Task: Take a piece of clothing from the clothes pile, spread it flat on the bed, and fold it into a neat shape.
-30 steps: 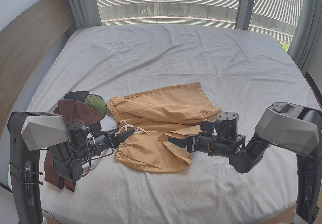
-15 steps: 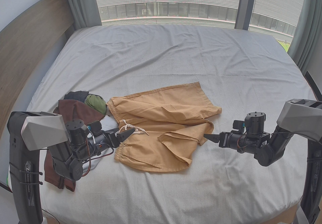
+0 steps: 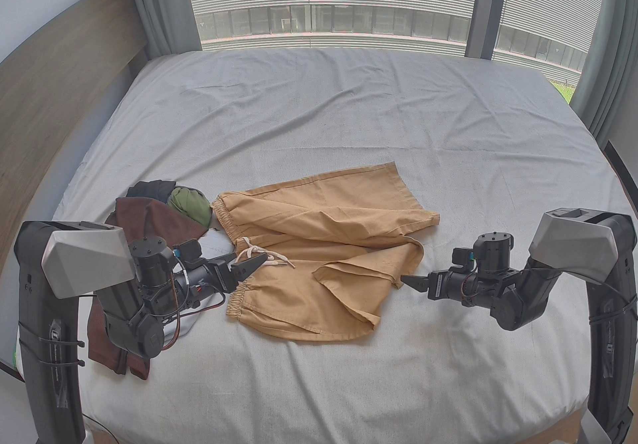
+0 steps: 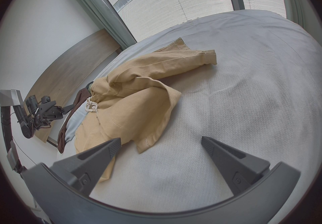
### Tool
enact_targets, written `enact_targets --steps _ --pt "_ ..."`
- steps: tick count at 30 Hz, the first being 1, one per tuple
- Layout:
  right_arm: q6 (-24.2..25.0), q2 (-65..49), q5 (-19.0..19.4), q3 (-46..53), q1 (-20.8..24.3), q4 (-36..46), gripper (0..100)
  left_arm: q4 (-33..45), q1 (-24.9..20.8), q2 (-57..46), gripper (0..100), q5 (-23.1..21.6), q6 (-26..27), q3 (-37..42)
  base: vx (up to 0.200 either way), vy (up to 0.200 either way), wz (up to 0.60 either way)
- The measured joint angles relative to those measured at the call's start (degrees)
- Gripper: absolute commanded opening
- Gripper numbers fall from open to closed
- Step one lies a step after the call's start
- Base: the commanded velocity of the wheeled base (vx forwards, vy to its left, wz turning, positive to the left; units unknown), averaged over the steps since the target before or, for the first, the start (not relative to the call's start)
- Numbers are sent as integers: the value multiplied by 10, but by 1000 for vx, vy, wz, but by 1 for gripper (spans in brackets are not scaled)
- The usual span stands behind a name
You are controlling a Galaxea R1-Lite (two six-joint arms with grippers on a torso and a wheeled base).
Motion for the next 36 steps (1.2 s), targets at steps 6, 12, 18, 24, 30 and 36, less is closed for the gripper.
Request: enact_targets --steps 6,12,18,24,30,36 --pt "-2 23 -3 -33 2 5 100 0 0 0 100 0 0 0 0 0 0" --pt "-8 37 -4 -55 5 6 0 0 0 0 100 0 0 0 0 0 0" --pt "-9 44 -4 -71 17 10 0 0 0 0 100 0 0 0 0 0 0" --pt "-9 56 -3 -88 20 10 0 0 0 0 100 0 0 1 0 0 0" --pt "-8 59 -3 -80 20 1 0 0 0 -1 100 0 0 1 0 0 0" --pt "-8 34 -2 -52 14 7 0 0 0 -1 100 0 0 0 0 0 0"
